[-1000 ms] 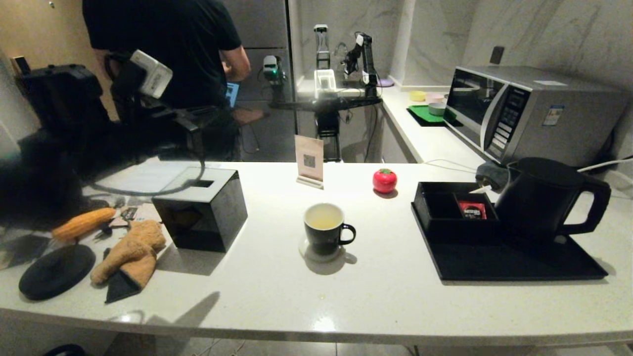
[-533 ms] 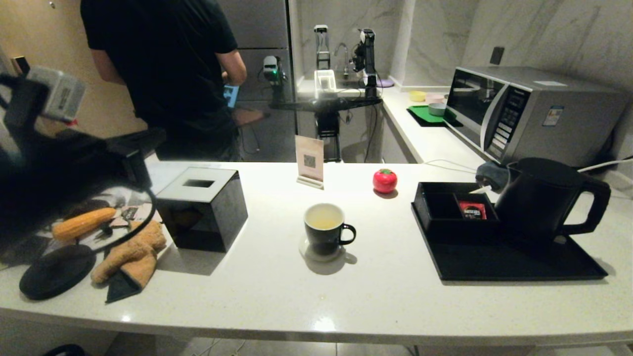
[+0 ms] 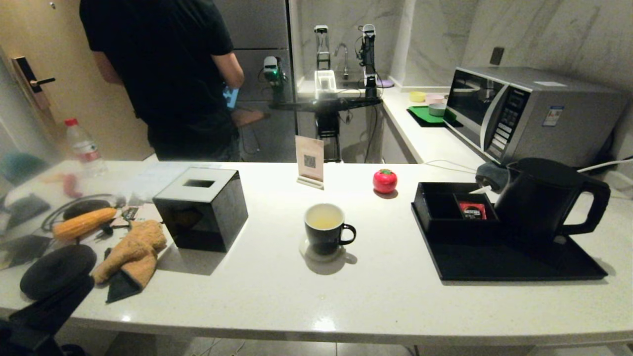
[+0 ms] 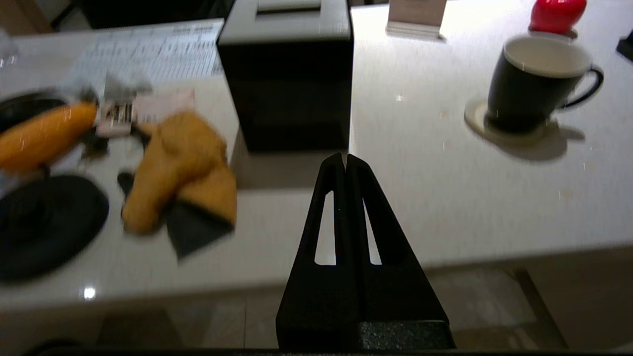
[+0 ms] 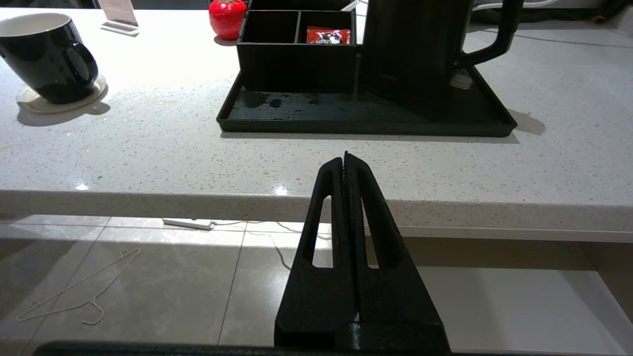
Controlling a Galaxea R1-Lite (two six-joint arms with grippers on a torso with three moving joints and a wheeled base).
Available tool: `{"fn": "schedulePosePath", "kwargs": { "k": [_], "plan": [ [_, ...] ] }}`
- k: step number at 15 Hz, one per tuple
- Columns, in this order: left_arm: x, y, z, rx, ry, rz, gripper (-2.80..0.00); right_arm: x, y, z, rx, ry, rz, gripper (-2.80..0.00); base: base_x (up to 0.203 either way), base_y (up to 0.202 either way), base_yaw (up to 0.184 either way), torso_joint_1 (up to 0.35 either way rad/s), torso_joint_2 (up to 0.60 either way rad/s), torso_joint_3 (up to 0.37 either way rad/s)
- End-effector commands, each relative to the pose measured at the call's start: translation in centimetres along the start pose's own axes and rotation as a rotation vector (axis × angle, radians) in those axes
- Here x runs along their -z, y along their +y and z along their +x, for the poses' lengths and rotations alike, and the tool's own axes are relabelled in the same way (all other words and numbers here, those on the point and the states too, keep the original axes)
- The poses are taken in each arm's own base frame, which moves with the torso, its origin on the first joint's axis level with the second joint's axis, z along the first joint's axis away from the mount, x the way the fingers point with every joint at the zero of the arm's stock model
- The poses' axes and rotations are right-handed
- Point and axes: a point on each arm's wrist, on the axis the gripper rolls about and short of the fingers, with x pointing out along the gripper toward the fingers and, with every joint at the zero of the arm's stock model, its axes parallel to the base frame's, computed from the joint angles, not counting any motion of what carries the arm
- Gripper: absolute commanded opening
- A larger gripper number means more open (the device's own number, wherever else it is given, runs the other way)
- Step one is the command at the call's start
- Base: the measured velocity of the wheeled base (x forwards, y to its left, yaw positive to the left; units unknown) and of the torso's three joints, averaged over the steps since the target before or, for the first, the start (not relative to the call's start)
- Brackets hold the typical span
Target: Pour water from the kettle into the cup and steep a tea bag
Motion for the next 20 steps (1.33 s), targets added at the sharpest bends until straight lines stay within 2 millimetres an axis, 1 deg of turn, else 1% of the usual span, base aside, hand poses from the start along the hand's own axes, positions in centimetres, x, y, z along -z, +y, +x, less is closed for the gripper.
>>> {"fn": "schedulePosePath", "kwargs": {
  "k": [1,3,4,5,7,20],
  "plan": [
    [2.3,-0.4,-4.1,-0.022,-0.105,0.005,-2.80,0.0,0.0,0.0,0.001,-0.001,0.000,-2.80,0.000,0.000,0.000,0.000,0.00,0.000],
    [4.5,-0.7,-6.2,-0.046,-0.134,0.005,-2.80,0.0,0.0,0.0,0.000,-0.001,0.001,-2.80,0.000,0.000,0.000,0.000,0.00,0.000],
    [5.5,-0.8,-7.0,-0.061,-0.151,0.005,-2.80,0.0,0.0,0.0,0.000,0.000,0.001,-2.80,0.000,0.000,0.000,0.000,0.00,0.000],
    [6.4,-0.9,-7.6,-0.078,-0.166,0.003,-2.80,0.0,0.0,0.0,0.000,-0.001,0.002,-2.80,0.000,0.000,0.000,0.000,0.00,0.000],
    [7.7,-0.9,-7.9,-0.110,-0.140,-0.010,-2.80,0.0,0.0,0.0,0.000,-0.004,0.002,-2.80,0.000,0.000,0.000,0.000,0.00,0.000],
    [7.7,-0.9,-7.9,-0.110,-0.139,-0.010,-2.80,0.0,0.0,0.0,0.000,-0.004,0.002,-2.80,0.000,0.000,0.000,0.000,0.00,0.000]
  ]
}}
